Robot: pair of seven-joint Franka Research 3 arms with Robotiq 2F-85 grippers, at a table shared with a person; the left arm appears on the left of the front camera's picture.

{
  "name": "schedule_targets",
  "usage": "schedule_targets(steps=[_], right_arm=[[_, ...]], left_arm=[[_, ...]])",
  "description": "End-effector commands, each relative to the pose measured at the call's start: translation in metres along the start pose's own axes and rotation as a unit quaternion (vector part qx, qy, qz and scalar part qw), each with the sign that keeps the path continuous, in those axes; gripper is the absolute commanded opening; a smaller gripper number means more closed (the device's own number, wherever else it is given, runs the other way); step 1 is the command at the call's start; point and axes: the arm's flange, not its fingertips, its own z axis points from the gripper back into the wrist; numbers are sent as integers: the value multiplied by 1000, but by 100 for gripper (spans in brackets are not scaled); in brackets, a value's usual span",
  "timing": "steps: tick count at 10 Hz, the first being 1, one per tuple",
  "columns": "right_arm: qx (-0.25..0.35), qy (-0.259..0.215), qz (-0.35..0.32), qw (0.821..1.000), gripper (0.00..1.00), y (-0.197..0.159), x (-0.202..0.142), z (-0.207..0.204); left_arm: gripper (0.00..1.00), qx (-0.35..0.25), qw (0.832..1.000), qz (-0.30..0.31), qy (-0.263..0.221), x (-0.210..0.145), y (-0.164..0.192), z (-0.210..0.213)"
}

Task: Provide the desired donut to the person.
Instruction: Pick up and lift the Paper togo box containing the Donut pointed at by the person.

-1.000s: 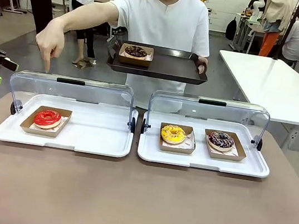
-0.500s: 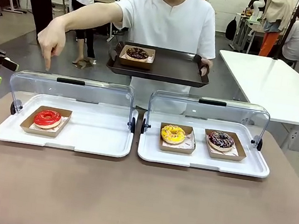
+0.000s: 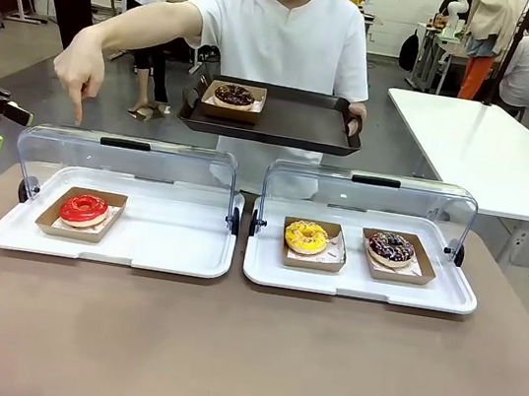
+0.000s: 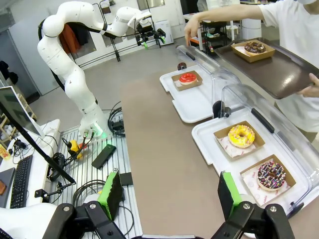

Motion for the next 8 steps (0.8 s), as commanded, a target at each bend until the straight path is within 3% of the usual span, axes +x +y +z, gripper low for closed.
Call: schedule_targets(steps=[1, 6, 7, 8], right_arm=[[4, -5, 3, 1000, 100, -1, 0, -1], [4, -5, 3, 1000, 100, -1, 0, -1], [4, -5, 3, 1000, 100, -1, 0, -1], [4, -5, 3, 1000, 100, -1, 0, -1]], left_arm=[[100, 0, 1000, -1, -5, -1, -1, 0], [100, 0, 1000, 0, 0, 0, 0, 0], [100, 52, 993, -26, 107, 19, -17, 7], [100, 95, 973, -54, 204, 37, -29, 15]])
